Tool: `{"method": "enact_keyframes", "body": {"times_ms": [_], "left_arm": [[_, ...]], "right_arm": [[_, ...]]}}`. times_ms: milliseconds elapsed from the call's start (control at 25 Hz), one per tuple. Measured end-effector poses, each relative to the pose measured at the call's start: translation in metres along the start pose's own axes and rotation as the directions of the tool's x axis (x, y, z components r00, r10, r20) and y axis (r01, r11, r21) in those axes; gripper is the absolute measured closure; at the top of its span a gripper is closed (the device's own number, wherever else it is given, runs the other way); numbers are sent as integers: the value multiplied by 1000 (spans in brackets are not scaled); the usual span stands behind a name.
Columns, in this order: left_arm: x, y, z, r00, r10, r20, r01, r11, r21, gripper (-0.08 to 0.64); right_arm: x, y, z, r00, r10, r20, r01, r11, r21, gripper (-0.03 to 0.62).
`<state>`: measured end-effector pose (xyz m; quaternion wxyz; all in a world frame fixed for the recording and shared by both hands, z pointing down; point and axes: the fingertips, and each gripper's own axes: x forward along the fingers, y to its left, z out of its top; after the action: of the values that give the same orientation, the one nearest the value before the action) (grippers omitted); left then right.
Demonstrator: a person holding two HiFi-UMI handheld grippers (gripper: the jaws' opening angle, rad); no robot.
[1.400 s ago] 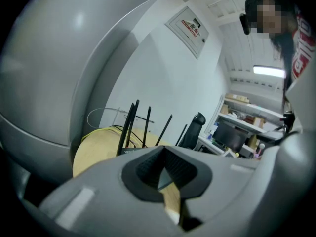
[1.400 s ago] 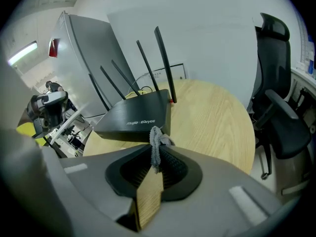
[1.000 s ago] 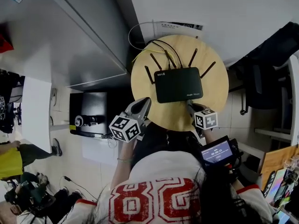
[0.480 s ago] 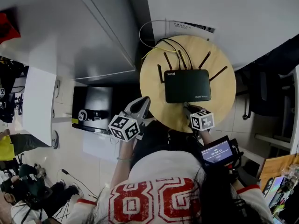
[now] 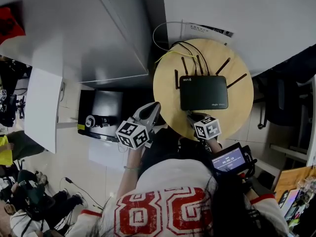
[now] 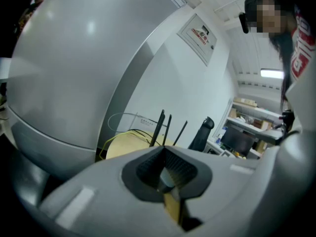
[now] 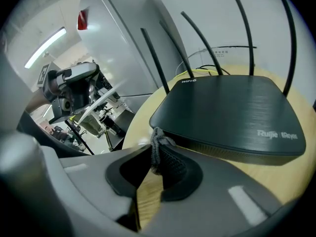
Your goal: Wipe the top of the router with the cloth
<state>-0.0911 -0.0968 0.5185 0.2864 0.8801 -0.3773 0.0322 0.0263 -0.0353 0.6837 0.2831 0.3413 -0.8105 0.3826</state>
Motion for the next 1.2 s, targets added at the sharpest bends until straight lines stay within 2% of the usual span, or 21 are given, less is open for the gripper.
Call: {"method": "enact_keyframes", "body": {"times_ms": [320, 560, 680, 880, 1200], "left_arm": [[-17, 21, 5, 999, 34, 18, -34, 999, -7, 560], [-20, 27, 7, 999, 29, 29, -29, 999, -12, 560], [-18, 27, 7, 999, 21, 30, -21, 1000, -14, 560], [-14, 27, 9, 999, 8, 36, -7, 1000, -14, 560], [-27, 39, 17, 997, 50, 63, -49, 999, -16, 560]], "right_arm": [[17, 17, 5, 999, 29, -25, -30, 999, -40, 549], [10, 20, 10, 999, 37, -27, -37, 999, -15, 549], [0, 24, 27, 998, 54, 14, -54, 999, 4, 549], [-5, 24, 70, 996, 51, 80, -49, 998, -30, 549], [15, -6, 116, 998, -19, 56, 24, 996, -87, 549]]}}
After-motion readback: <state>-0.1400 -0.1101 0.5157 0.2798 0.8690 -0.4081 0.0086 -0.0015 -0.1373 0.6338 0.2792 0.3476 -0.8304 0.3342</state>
